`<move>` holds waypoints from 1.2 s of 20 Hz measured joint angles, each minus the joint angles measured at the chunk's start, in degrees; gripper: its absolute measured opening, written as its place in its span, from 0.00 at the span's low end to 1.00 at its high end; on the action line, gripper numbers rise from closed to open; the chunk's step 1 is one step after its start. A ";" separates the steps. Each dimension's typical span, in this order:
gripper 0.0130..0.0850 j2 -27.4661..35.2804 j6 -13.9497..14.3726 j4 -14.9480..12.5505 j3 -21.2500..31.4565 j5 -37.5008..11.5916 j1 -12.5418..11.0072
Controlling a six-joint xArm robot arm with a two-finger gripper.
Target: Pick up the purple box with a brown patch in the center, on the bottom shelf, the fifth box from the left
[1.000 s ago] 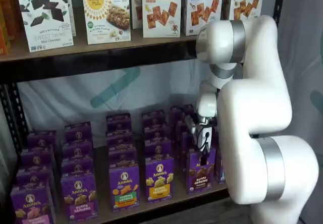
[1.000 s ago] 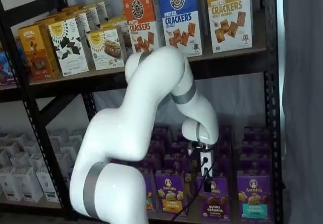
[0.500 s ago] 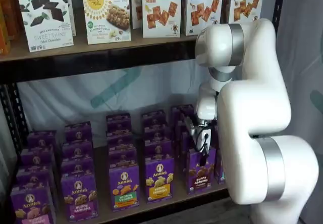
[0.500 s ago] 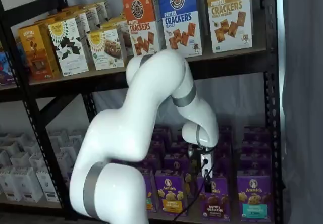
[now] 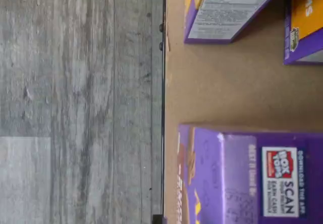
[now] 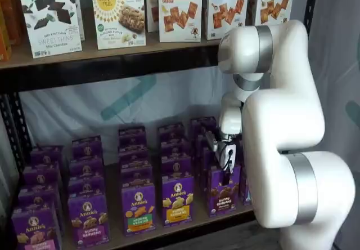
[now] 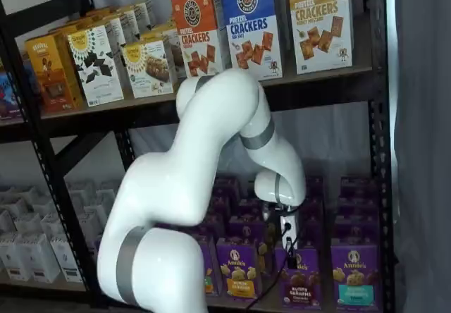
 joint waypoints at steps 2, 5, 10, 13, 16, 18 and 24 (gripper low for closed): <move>0.67 -0.11 0.33 -0.33 0.27 0.02 0.01; 0.61 -0.12 0.10 0.10 0.61 -0.28 0.21; 0.44 -0.05 0.26 0.11 1.04 -1.00 0.41; 0.39 -0.06 -0.09 0.57 1.26 -1.48 0.49; 0.39 0.08 0.06 0.51 1.08 -1.46 0.58; 0.33 0.19 0.00 0.68 0.96 -1.46 0.67; 0.22 0.31 0.43 0.34 0.87 -1.40 0.78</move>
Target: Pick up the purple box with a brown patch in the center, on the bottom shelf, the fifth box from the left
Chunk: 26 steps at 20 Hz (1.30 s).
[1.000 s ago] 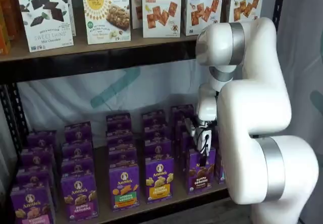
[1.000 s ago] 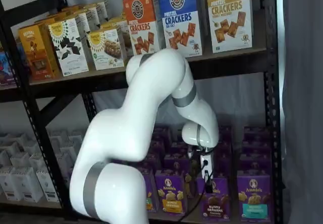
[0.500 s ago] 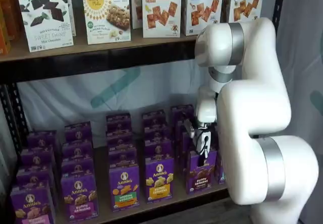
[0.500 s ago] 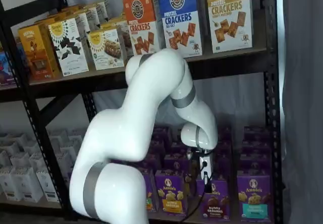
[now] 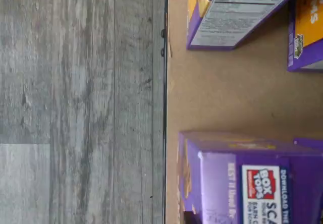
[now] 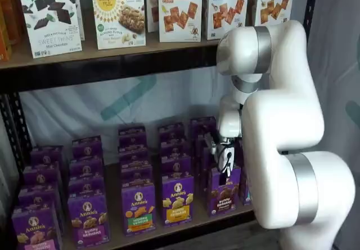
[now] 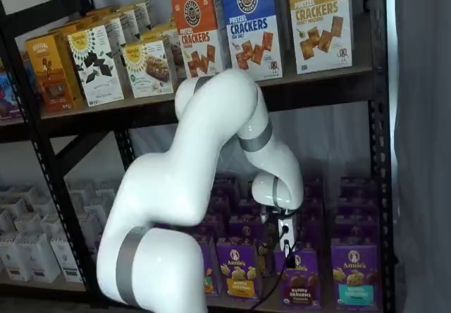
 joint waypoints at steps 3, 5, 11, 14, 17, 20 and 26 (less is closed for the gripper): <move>0.22 -0.54 0.13 -0.19 0.66 -0.41 -0.02; 0.22 -1.27 0.15 -0.26 1.42 -0.49 -0.07; 0.22 -6.46 2.83 -3.52 7.65 -0.56 -0.38; 0.22 -9.51 4.62 -5.55 11.78 -0.95 -0.48; 0.22 -12.96 5.32 -6.46 16.25 -1.68 -0.63; 0.22 -16.92 4.55 -5.91 21.12 -2.92 -0.88; 0.22 -27.33 2.50 -4.33 31.85 -3.94 -1.45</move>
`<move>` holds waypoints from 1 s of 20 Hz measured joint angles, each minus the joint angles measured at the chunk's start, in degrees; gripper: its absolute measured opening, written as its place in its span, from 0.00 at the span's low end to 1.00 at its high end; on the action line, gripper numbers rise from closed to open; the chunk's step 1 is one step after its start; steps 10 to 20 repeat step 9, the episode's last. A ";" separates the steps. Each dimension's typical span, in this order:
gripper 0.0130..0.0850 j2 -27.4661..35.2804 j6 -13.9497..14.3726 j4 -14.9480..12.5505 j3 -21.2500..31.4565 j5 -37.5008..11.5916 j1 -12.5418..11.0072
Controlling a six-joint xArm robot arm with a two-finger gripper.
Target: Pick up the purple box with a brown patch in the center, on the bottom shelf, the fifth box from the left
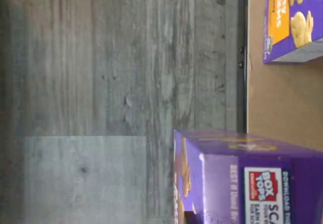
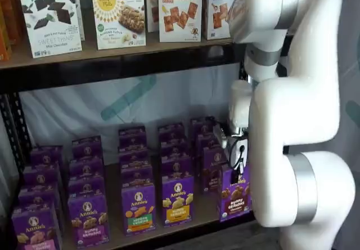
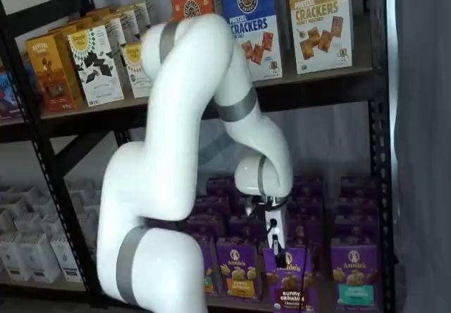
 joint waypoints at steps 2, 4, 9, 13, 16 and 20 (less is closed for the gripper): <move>0.22 -3.62 -0.26 0.18 3.17 0.52 -0.08; 0.22 -6.99 -0.85 0.90 5.97 0.92 -0.02; 0.22 -14.50 -2.03 2.75 12.03 1.65 0.52; 0.22 -14.50 -2.03 2.75 12.03 1.65 0.52; 0.22 -14.50 -2.03 2.75 12.03 1.65 0.52; 0.22 -14.50 -2.03 2.75 12.03 1.65 0.52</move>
